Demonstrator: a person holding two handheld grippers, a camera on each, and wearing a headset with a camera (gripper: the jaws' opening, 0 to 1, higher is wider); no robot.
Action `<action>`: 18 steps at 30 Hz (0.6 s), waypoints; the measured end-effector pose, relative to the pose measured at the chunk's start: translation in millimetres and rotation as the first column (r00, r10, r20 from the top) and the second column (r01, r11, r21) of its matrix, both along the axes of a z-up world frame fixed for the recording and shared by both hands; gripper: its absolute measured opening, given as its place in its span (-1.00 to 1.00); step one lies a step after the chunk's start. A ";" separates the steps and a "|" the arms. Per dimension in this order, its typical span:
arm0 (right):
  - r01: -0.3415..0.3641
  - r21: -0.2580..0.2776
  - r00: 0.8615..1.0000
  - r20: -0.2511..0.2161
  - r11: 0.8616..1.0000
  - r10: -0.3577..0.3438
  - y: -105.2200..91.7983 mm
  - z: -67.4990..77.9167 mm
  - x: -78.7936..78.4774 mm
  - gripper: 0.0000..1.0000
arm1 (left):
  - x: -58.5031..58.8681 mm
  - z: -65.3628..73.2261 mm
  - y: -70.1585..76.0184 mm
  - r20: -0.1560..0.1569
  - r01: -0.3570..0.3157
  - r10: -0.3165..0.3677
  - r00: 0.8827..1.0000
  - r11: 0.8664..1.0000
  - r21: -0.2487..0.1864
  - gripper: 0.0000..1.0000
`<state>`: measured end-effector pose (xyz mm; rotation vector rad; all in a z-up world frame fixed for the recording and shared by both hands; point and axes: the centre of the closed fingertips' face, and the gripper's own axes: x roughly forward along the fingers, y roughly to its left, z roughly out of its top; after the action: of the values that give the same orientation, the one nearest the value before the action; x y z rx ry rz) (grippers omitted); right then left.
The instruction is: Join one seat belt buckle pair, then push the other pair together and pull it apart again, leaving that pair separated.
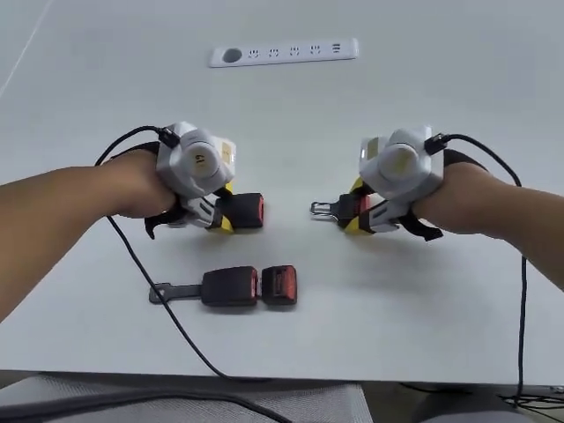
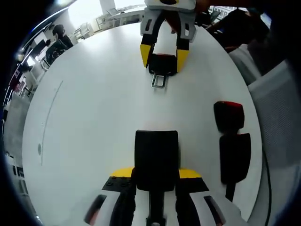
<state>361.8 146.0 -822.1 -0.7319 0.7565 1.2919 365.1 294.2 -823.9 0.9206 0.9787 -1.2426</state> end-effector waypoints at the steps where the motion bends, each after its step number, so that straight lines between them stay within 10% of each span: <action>1: -0.004 0.004 1.000 0.002 1.000 0.004 5.3 0.4 -0.6 -0.29 | 0.3 0.0 -0.1 0.000 -0.001 0.001 1.000 1.000 0.000 -0.36; 18: -0.067 0.002 0.997 0.039 0.998 0.067 59.2 -1.3 6.4 -0.29 | -0.7 0.1 -2.3 -0.007 0.005 -0.005 1.000 1.000 0.030 -0.35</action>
<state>368.2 205.2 -823.4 -0.7833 0.7027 1.3353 364.4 291.9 -823.9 0.9435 1.0034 -1.2391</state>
